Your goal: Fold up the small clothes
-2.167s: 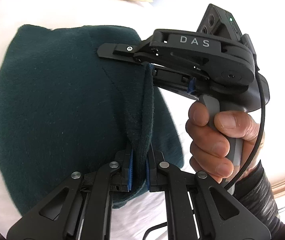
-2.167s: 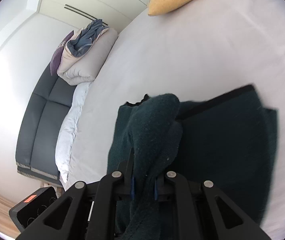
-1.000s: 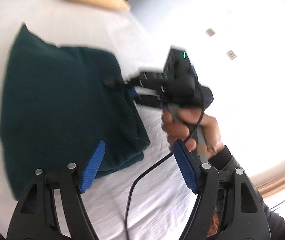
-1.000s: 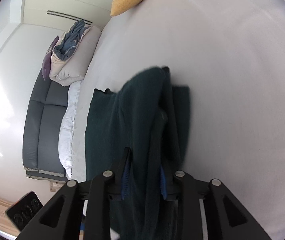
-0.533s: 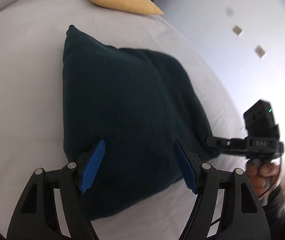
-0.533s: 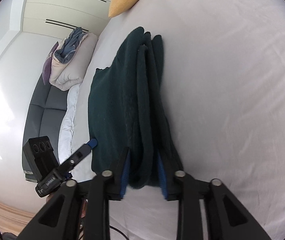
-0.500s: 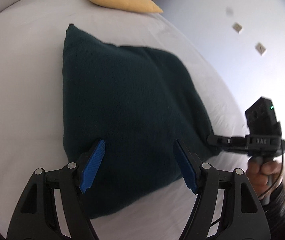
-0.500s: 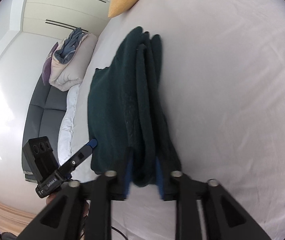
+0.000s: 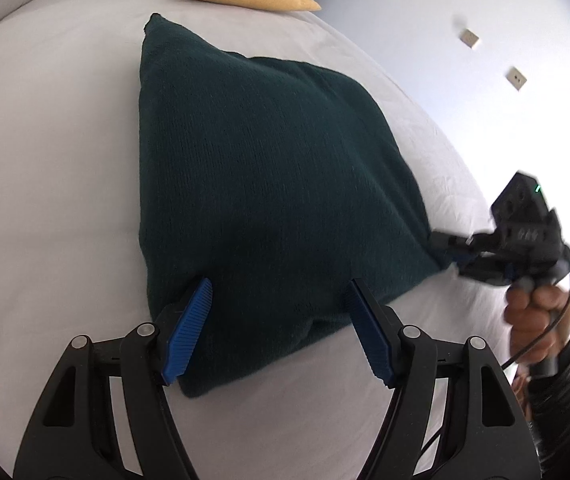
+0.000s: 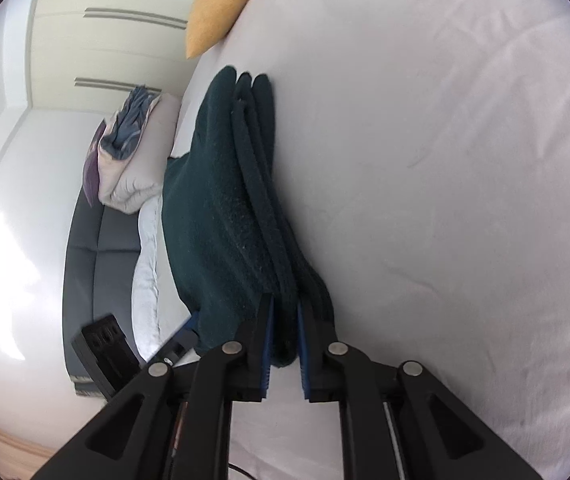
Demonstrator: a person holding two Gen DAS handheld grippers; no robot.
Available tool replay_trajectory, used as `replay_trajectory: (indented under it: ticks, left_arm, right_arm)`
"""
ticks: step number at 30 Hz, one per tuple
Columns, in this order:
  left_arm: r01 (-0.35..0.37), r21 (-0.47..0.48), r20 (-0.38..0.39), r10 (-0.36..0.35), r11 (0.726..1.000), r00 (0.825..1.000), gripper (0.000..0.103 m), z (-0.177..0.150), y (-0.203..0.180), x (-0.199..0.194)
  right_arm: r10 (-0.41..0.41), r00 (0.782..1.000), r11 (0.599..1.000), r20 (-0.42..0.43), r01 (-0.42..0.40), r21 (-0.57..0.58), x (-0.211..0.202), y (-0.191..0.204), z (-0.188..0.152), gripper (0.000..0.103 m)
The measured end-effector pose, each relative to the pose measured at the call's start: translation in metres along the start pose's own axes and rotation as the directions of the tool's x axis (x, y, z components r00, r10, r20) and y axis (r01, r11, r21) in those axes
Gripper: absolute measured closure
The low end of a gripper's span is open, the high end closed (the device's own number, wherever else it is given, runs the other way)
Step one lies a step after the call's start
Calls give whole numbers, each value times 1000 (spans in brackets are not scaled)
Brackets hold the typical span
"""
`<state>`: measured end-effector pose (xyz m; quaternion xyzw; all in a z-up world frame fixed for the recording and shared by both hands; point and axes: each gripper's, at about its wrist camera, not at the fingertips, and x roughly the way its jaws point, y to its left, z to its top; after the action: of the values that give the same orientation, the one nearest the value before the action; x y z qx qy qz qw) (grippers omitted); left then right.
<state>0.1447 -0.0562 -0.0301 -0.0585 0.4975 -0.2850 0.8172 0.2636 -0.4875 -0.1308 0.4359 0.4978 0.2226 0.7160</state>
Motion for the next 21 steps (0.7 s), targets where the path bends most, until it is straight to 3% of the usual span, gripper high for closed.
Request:
replay_trajectory:
  ticks: [3,5,7,9,10,13,17,21]
  left_arm:
    - [10,-12,0,-10,1000,1000,34,4,3,11]
    - [8,-16,1,-8,1000,1000,34,3,3,11]
    - [-4,-6,0,4,1000,1000,34,4,1,15]
    - [-12,11,-3,12,1000,1000,34,7,-2,21]
    - [-14,19,-6,14,1000,1000,34,5,-2,21]
    - [-1,-1,-3,1,1000,1000,34,12,-1,10]
    - [-30,12,71,30,999,997,34,46,1,-13]
    - [-79,28,100,76,996,992,34,100,12,-4]
  right_arm:
    - [-32,999,998,42,34,-51,-11,21,-6,83]
    - [-37,999,995,37,41,-94,-8,35,-9,78]
    - [-97,995,985,16,99,-139,3,41,-12,78]
    - [-127,992,985,-11,125,-123,13,31,-12,82]
    - [-126,992,986,-7,124,-115,15,28,-11,88]
    - [-91,996,990,8,91,-109,10,16,-13,91]
    - [-66,998,992,8,66,-107,10,7,-13,92]
    - [-44,999,995,-2,44,-89,13,3,-11,93]
